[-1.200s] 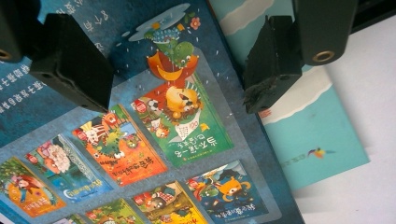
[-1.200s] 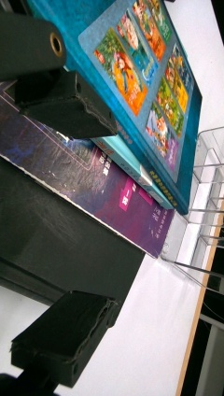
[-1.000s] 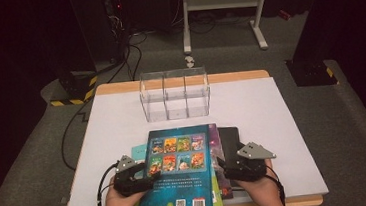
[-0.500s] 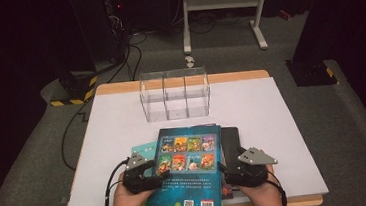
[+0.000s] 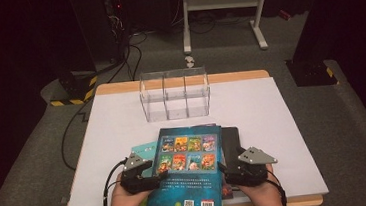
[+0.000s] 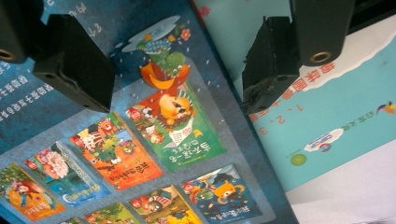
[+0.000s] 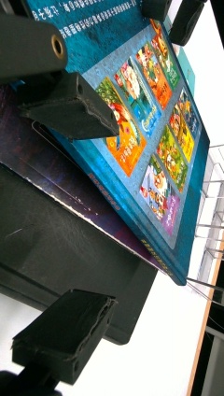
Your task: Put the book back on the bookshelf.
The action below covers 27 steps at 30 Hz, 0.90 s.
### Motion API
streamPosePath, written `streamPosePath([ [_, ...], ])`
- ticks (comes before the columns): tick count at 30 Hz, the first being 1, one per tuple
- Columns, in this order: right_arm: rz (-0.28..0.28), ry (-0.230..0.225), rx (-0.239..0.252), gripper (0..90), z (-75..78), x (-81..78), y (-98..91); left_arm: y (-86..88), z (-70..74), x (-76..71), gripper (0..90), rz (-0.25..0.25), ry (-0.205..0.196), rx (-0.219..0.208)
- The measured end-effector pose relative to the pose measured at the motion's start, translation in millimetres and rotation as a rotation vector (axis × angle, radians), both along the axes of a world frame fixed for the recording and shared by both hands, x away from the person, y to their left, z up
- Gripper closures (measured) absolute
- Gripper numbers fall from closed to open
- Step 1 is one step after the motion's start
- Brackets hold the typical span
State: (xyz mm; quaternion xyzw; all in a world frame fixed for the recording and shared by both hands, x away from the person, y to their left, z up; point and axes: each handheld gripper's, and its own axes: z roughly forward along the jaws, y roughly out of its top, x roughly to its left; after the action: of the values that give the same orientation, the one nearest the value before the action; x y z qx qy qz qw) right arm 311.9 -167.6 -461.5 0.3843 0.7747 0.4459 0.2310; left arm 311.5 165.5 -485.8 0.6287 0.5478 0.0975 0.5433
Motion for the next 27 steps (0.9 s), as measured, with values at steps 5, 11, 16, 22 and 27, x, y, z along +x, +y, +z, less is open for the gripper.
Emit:
streamPosePath([
  [5,-0.002,0.014,0.013,16.3,-0.6,2.8,-0.3,2.9,-1.3,-1.6,29.7,-0.032,0.018,-0.024],
  [11,0.002,0.025,0.023,19.0,0.2,2.0,2.0,0.6,-1.9,-2.4,30.6,-0.017,0.017,-0.028],
  [16,-0.002,0.026,0.027,19.2,0.0,2.2,2.0,-1.2,-1.2,-2.6,30.7,-0.012,0.020,-0.024],
  [22,-0.026,0.022,0.035,19.3,0.2,3.9,-2.6,-6.3,0.1,-4.0,31.1,-0.024,0.013,-0.011],
  [27,-0.056,0.022,0.049,20.1,1.6,4.7,-9.6,-16.6,2.4,-6.2,33.7,-0.057,0.004,-0.018],
])
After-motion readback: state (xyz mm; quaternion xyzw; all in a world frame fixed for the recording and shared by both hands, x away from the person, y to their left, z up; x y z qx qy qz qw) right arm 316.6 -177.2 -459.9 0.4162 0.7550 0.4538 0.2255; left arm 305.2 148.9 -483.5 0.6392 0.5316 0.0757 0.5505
